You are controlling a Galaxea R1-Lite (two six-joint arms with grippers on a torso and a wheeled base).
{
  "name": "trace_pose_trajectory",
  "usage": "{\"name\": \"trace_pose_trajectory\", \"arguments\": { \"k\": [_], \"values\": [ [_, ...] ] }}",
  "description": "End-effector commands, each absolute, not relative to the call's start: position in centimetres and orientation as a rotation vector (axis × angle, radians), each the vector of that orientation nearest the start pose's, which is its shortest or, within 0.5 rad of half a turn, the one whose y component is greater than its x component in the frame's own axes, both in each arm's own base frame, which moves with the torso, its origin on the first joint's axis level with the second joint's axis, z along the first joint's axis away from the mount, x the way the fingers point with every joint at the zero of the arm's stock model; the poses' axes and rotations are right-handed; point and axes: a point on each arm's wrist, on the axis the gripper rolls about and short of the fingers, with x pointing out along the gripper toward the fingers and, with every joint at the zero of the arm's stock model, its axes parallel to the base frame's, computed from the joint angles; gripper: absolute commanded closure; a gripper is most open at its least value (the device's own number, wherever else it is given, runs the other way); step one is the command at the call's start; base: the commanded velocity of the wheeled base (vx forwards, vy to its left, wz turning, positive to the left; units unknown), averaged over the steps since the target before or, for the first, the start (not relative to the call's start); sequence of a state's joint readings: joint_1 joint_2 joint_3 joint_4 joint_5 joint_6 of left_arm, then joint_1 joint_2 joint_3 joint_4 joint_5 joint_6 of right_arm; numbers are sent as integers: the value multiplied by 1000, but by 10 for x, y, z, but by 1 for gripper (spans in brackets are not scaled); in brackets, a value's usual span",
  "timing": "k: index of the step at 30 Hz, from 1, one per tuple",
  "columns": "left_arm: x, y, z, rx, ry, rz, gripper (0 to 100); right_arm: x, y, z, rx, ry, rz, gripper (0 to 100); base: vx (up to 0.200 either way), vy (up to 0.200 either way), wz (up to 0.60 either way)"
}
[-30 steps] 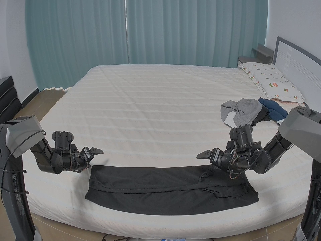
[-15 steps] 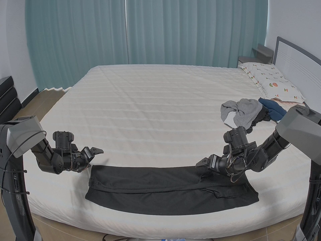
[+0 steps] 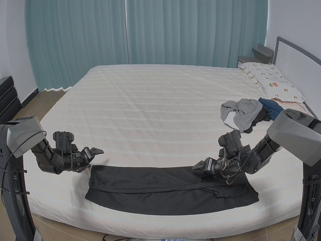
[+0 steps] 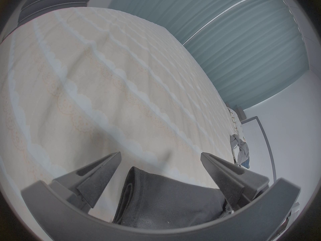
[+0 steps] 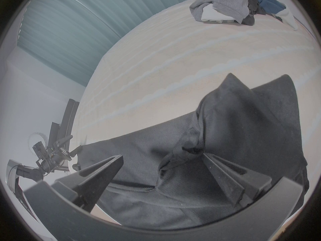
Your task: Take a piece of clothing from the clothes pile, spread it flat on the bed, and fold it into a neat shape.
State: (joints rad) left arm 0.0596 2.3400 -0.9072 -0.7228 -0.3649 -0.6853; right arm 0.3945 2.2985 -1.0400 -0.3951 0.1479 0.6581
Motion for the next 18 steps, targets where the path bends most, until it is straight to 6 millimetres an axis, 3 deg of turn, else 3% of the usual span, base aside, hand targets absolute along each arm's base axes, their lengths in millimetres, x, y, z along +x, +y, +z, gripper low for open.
{"name": "trace_pose_trajectory", "arguments": {
  "k": [1,11,18],
  "values": [
    [384,15,-13,-802,776,-42,0,372,160,1,510,964,204,0,0,0,0],
    [385,15,-13,-803,779,-41,0,393,171,17,600,877,192,0,0,0,0],
    [385,15,-13,-802,777,-42,0,399,179,-10,617,883,173,0,0,0,0]
  ]
}}
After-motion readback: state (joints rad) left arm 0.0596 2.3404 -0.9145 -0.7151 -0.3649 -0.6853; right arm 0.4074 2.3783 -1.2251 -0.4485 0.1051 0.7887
